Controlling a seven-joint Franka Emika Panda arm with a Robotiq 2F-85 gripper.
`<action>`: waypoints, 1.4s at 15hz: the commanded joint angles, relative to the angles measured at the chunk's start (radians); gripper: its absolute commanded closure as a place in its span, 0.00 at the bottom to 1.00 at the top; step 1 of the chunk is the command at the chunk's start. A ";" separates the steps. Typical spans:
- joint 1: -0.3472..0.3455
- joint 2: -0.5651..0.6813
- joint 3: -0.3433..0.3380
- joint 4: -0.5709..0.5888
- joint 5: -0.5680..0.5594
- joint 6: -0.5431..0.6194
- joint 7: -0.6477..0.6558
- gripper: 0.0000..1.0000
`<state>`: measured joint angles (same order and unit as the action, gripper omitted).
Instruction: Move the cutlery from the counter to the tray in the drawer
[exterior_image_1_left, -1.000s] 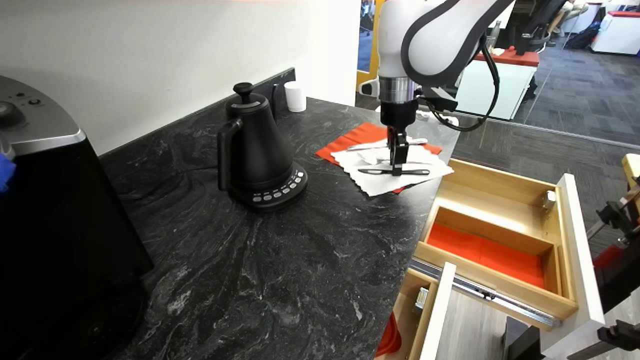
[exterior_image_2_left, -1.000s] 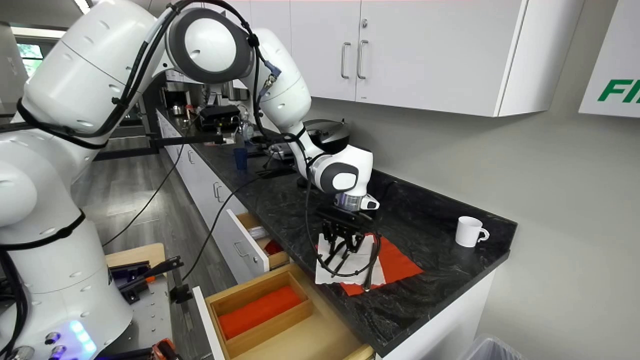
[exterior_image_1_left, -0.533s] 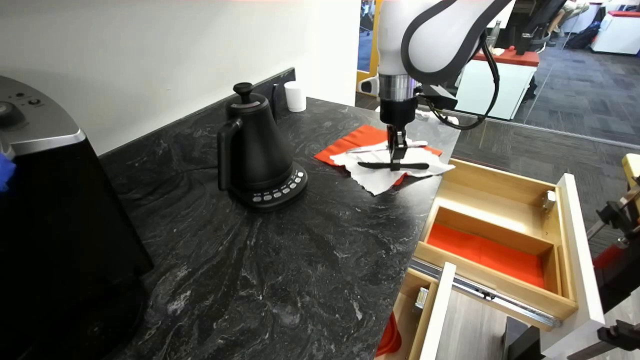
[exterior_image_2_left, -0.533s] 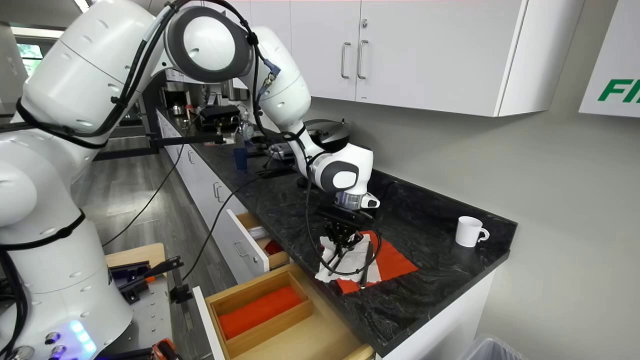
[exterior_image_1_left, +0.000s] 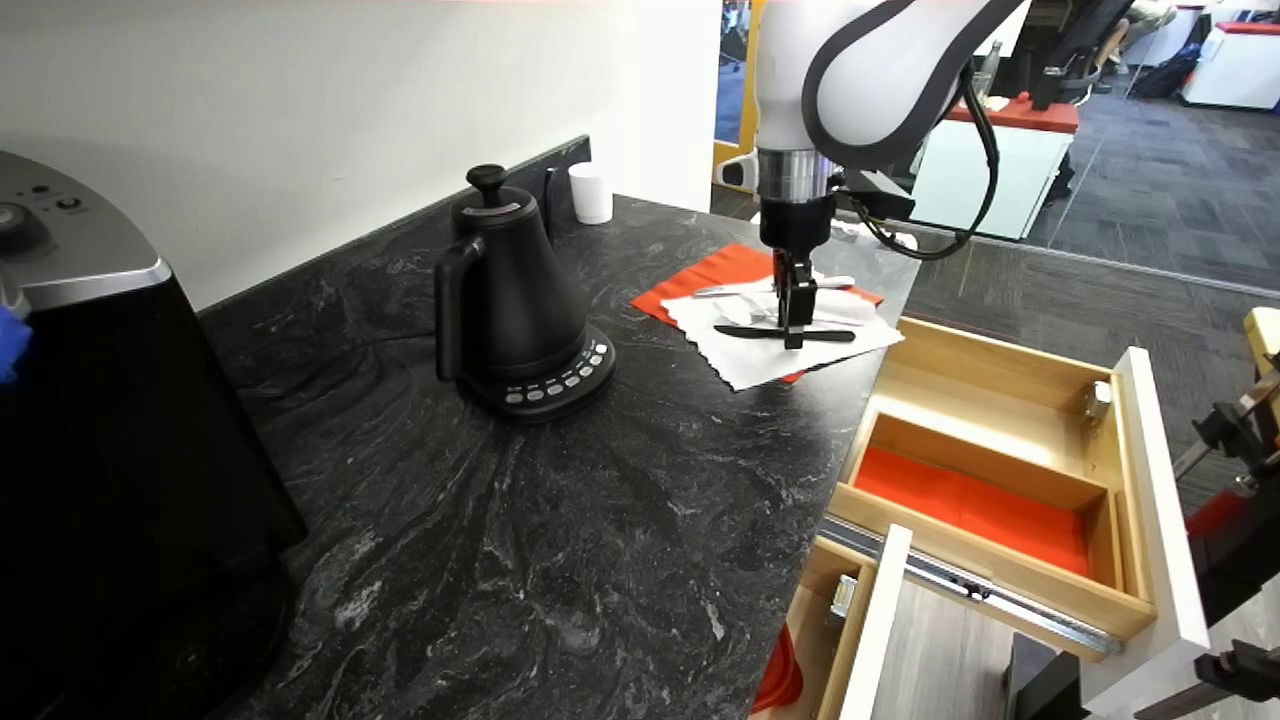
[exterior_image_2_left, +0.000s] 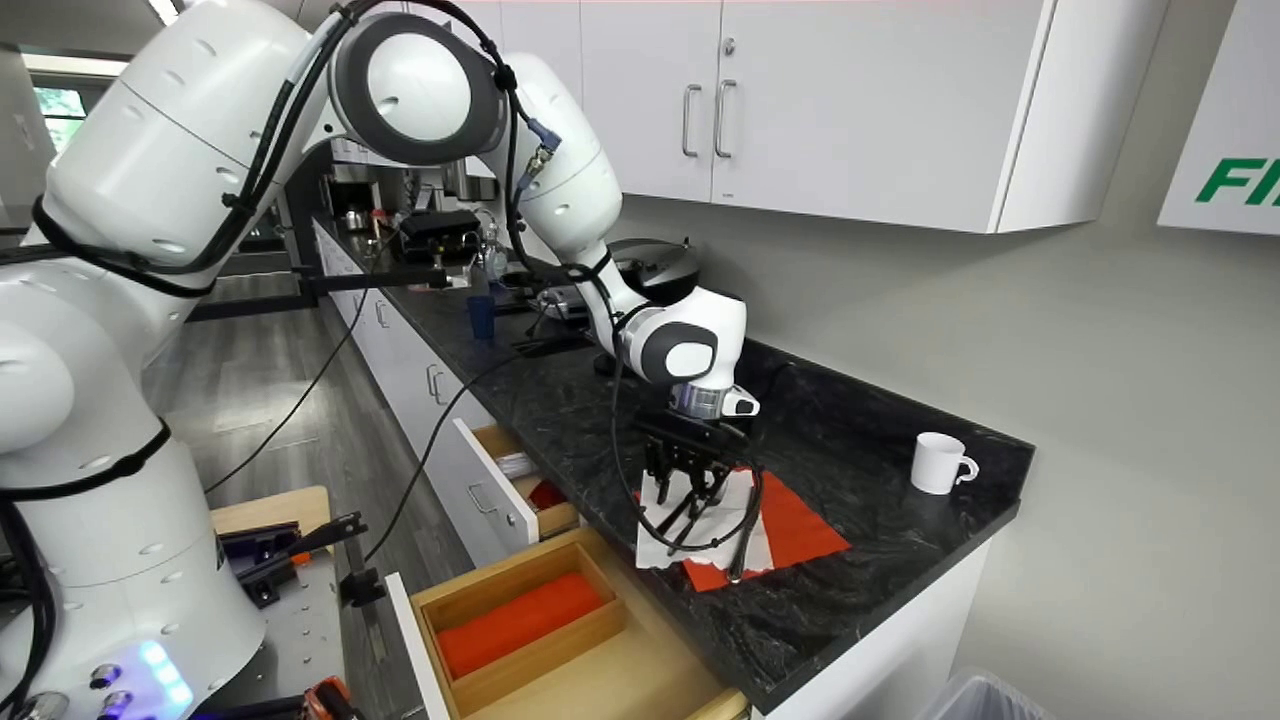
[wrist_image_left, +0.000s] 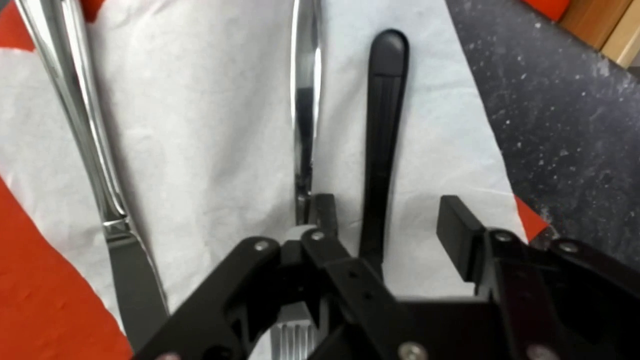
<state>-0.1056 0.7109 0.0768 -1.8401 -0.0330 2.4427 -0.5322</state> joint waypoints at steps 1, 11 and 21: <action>-0.007 -0.017 -0.003 -0.034 -0.035 0.025 0.015 0.13; 0.001 -0.023 -0.014 -0.049 -0.104 0.051 0.020 0.00; 0.016 -0.030 -0.003 -0.063 -0.126 0.057 0.016 0.07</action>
<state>-0.0914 0.7135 0.0738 -1.8588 -0.1325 2.4727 -0.5298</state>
